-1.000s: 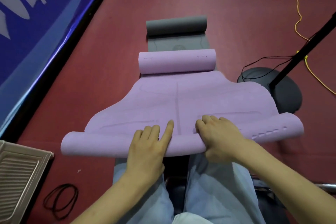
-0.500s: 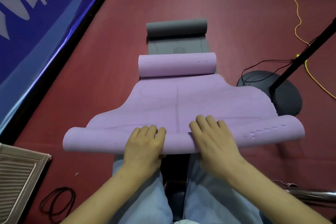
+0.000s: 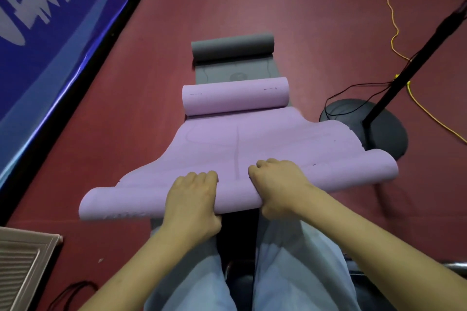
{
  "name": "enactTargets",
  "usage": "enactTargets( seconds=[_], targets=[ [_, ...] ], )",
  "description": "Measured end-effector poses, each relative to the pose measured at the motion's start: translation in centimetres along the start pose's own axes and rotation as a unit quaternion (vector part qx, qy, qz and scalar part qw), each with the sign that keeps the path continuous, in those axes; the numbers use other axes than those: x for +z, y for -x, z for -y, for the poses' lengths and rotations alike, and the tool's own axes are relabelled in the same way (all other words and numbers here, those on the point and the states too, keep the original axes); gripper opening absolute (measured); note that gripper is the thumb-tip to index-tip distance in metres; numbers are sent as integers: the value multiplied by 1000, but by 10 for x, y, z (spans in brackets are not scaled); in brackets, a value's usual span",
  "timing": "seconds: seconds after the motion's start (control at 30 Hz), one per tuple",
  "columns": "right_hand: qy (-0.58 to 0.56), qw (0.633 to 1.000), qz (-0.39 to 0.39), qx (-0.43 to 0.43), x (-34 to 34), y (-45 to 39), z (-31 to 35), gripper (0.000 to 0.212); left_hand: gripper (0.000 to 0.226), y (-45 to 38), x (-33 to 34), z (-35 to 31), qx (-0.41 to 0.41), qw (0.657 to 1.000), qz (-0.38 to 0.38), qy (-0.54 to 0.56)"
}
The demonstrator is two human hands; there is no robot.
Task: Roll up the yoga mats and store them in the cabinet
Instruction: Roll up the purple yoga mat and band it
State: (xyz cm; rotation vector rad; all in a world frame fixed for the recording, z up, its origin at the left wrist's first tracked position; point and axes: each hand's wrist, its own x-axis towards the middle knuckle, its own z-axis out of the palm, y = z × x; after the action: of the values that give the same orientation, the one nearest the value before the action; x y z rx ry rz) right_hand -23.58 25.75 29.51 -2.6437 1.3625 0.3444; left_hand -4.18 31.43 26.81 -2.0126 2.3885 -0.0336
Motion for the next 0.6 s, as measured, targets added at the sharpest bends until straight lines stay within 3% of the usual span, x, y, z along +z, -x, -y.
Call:
enactTargets(
  seconds=[0.2, 0.37, 0.5, 0.6],
  targets=[
    [-26, 998, 55, -10, -4, -8, -9, 34, 66, 13, 14, -6, 0, 993, -111, 29],
    [-48, 997, 59, -7, -8, -11, -11, 36, 81, 11, 23, -2, 18, 991, -132, 4],
    [-11, 999, -30, 18, 4, -2, 0, 43, 54, 3, 19, 0, 17, 994, -109, -4],
    [3, 992, -127, 26, 27, 6, 4, 48, 48, -5, 14, 4, 33, 998, -44, -14]
  ],
)
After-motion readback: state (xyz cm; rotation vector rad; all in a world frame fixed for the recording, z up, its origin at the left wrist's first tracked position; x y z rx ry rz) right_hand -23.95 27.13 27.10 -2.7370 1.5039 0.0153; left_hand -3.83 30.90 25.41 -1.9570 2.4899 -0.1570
